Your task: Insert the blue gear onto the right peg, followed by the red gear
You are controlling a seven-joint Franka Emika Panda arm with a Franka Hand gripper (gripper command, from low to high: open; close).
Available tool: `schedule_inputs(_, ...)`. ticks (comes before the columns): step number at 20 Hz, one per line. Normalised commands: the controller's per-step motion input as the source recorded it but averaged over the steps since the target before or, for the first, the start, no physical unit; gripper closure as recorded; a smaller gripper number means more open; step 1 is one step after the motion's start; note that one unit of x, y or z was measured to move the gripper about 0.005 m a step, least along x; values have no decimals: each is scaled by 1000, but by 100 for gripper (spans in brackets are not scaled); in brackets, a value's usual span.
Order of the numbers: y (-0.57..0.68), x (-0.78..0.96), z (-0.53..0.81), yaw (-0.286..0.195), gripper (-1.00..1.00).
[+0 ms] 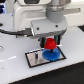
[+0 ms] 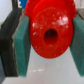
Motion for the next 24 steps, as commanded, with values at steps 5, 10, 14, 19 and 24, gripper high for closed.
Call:
schedule_inputs(5,41,406,26,0,100)
schedule_inputs(10,2,425,-11,0,100)
schedule_inputs(14,8,261,30,0,100)
schedule_inputs(19,25,566,398,0,100)
schedule_inputs(24,10,391,193,0,100)
